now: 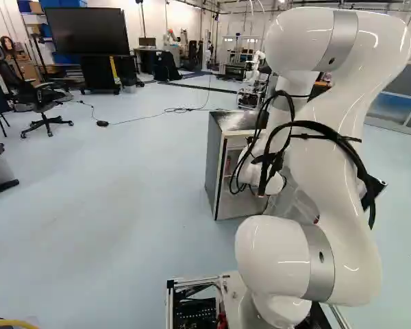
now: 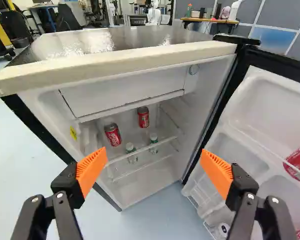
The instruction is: Grab a drink from the fridge
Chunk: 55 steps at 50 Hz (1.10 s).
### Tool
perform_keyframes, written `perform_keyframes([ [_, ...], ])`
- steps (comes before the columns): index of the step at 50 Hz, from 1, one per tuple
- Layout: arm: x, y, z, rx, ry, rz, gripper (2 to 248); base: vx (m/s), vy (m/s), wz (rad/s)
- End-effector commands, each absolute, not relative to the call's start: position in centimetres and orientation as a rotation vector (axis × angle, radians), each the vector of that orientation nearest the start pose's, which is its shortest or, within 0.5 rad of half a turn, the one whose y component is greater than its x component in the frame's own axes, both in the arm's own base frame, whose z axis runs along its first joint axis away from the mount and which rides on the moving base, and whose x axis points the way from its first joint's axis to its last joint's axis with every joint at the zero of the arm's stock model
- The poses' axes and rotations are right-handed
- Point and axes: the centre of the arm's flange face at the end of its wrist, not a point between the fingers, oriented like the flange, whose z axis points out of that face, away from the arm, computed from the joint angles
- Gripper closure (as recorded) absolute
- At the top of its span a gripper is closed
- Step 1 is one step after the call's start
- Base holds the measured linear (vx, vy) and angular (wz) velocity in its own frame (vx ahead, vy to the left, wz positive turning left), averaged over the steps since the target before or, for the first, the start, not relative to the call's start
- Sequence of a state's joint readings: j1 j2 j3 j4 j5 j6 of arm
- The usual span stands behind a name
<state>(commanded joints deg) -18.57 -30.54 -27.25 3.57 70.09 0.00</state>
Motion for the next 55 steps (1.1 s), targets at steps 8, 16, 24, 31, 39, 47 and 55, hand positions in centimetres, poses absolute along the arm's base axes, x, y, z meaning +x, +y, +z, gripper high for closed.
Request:
perform_keyframes([
  [8, 38.6, -13.5, 22.1, -2.779, 0.539, -1.8, 3, 0.0, 0.0, 0.0],
  [16, 38.8, -13.6, 21.2, -2.79, 0.539, -1.778, 3, 0.0, 0.0, 0.0],
  [24, 39.3, -13.6, 20.2, -2.799, 0.536, -1.76, 3, 0.0, 0.0, 0.0],
  [31, 39.9, -13.7, 19.3, -2.805, 0.533, -1.747, 3, 0.0, 0.0, 0.0],
  [39, 40.6, -13.8, 18.3, -2.811, 0.529, -1.733, 3, 0.0, 0.0, 0.0],
  [47, 41.3, -13.9, 17.2, -2.816, 0.525, -1.721, 3, 0.0, 0.0, 0.0],
  [55, 42.0, -13.9, 16.2, -2.821, 0.521, -1.71, 3, 0.0, 0.0, 0.0],
])
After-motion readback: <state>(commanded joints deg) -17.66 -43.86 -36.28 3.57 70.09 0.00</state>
